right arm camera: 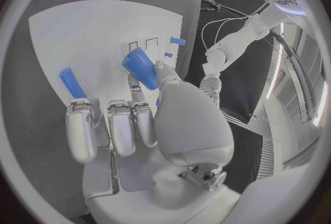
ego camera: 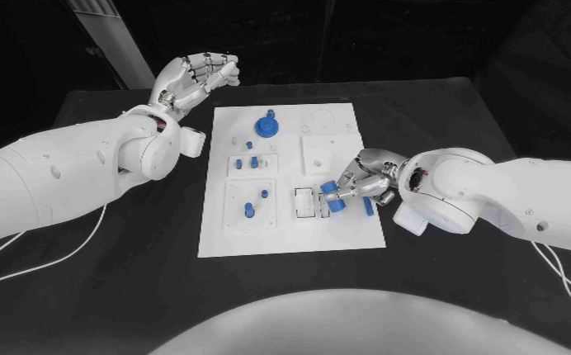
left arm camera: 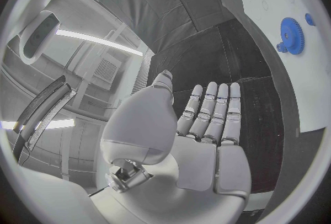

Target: Assemble the parts on the task board

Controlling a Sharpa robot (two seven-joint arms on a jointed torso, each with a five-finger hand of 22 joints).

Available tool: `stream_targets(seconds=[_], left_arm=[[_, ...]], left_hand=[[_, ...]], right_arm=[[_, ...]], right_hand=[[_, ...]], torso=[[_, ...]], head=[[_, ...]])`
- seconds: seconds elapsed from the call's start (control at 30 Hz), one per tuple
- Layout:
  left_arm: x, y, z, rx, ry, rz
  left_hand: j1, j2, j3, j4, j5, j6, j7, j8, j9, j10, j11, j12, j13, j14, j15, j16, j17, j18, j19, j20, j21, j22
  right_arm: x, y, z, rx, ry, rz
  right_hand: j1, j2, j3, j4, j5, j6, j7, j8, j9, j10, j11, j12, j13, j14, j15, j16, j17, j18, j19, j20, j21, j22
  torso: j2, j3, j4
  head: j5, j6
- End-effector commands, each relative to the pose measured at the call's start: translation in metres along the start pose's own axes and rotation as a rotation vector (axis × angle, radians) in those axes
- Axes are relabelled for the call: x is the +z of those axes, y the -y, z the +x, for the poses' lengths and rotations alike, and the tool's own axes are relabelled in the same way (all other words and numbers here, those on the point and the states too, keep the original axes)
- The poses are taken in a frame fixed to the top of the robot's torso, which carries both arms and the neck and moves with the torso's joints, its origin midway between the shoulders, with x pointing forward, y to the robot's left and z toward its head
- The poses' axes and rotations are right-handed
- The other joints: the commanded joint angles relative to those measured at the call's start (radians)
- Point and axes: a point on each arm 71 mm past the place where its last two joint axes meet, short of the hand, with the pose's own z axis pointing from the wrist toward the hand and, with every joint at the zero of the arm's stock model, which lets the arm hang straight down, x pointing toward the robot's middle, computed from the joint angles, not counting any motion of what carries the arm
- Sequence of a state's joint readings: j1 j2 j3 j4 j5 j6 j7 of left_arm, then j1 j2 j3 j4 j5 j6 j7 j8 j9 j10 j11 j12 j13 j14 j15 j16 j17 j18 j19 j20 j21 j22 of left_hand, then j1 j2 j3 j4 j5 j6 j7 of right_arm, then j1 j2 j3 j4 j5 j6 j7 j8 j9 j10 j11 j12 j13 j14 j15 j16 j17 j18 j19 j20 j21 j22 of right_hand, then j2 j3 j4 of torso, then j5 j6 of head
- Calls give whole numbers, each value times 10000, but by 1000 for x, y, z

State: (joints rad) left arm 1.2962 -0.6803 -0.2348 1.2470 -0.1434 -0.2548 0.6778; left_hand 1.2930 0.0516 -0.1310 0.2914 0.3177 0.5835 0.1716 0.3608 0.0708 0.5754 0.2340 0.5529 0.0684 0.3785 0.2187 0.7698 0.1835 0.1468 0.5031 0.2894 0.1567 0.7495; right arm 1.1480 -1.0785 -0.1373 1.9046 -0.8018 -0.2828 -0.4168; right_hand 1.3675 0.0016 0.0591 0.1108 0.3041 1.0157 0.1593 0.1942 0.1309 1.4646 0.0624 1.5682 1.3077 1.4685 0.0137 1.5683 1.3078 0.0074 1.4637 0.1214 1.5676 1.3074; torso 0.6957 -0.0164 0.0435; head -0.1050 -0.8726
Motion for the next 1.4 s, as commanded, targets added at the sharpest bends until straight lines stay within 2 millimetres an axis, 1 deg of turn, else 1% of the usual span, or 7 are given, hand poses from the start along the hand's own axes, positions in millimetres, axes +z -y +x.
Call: stream_targets(seconds=[0.03, 0.1, 0.23, 0.43, 0.6, 1.07, 1.4], left_arm=[[0, 10, 1, -100, -77, 1408], [0, 10, 2, -110, -90, 1409], [1, 10, 2, -101, -83, 1403], [1, 10, 2, -106, -96, 1405], [1, 10, 2, -100, -90, 1402], [1, 10, 2, -109, -98, 1398], [1, 10, 3, -117, -105, 1392]], left_hand=[[-9, 126, -74, 6, 40, -100, 990, 49, -12, -84, -18, 58, -16, -89, 9, 68, -27, -182, 49, -6, -62, -16], [-9, 126, -74, 6, 40, -100, 990, 49, -12, -84, -18, 58, -16, -89, 9, 68, -27, -182, 49, -6, -62, -16], [-9, 126, -74, 6, 40, -100, 990, 49, -12, -84, -18, 58, -16, -89, 9, 68, -27, -182, 49, -6, -62, -16], [-7, 129, -76, 6, 41, -102, 990, 53, -12, -86, -18, 62, -16, -90, 9, 72, -32, -182, 48, -6, -63, -17], [-7, 129, -76, 6, 41, -102, 990, 53, -12, -86, -18, 62, -16, -90, 9, 72, -32, -182, 48, -6, -63, -17], [-7, 129, -76, 6, 41, -102, 990, 53, -12, -86, -18, 62, -16, -90, 9, 72, -32, -182, 48, -6, -63, -17], [0, 136, -85, 5, 46, -109, 990, 66, -12, -92, -17, 75, -16, -95, 10, 84, -48, -185, 43, -6, -68, -22]], right_arm=[[0, -4, 1, 713, -112, -459], [1, -4, 1, 918, -275, -466], [3, -5, 4, 1350, -628, -416], [8, -7, 11, 1989, -1192, -125], [11, -6, 15, 2211, -1537, 380], [16, -6, 18, 2271, -1592, 1117], [21, -9, 20, 2314, -1462, 1172]], right_hand=[[-87, -27, 618, -539, -106, 488, -374, -33, -14, 1062, -42, 25, 2631, 1023, -74, 25, 2630, -74, 1071, -69, 32, 2634], [-131, -43, 610, -521, -154, 510, -368, -70, -30, 1062, -37, 25, 2631, 1023, -71, 25, 2630, -74, 1071, -68, 32, 2634], [-214, -42, 599, -474, -239, 555, -372, -129, -55, 1062, -35, 25, 2631, 1023, -67, 25, 2630, -74, 1071, -67, 32, 2634], [-355, -33, 563, -383, -515, 656, -390, -235, -98, 1062, -49, 25, 2631, 1023, -73, 25, 2630, -74, 1071, -71, 32, 2634], [-436, -22, 534, -323, -716, 705, -394, -311, -127, 1062, -55, 25, 2631, 1023, -79, 25, 2630, -74, 1071, -76, 32, 2634], [-537, -2, 492, -248, -898, 770, -396, -388, -155, 1062, -58, 25, 2631, 1023, -82, 25, 2630, -74, 1071, -80, 32, 2634], [-759, -24, 341, -77, -1340, 886, -398, -503, -189, 1062, -62, 25, 2631, 1023, -84, 25, 2630, -74, 1071, -82, 32, 2634]], torso=[[4, -10, 15], [7, -14, 38], [7, -4, -3], [6, -12, 26], [6, -7, 10], [5, 1, 9], [6, -3, -1]], head=[[-38, 0], [-41, 0], [7, 0], [-13, 0], [37, 0], [73, 0], [92, 0]])
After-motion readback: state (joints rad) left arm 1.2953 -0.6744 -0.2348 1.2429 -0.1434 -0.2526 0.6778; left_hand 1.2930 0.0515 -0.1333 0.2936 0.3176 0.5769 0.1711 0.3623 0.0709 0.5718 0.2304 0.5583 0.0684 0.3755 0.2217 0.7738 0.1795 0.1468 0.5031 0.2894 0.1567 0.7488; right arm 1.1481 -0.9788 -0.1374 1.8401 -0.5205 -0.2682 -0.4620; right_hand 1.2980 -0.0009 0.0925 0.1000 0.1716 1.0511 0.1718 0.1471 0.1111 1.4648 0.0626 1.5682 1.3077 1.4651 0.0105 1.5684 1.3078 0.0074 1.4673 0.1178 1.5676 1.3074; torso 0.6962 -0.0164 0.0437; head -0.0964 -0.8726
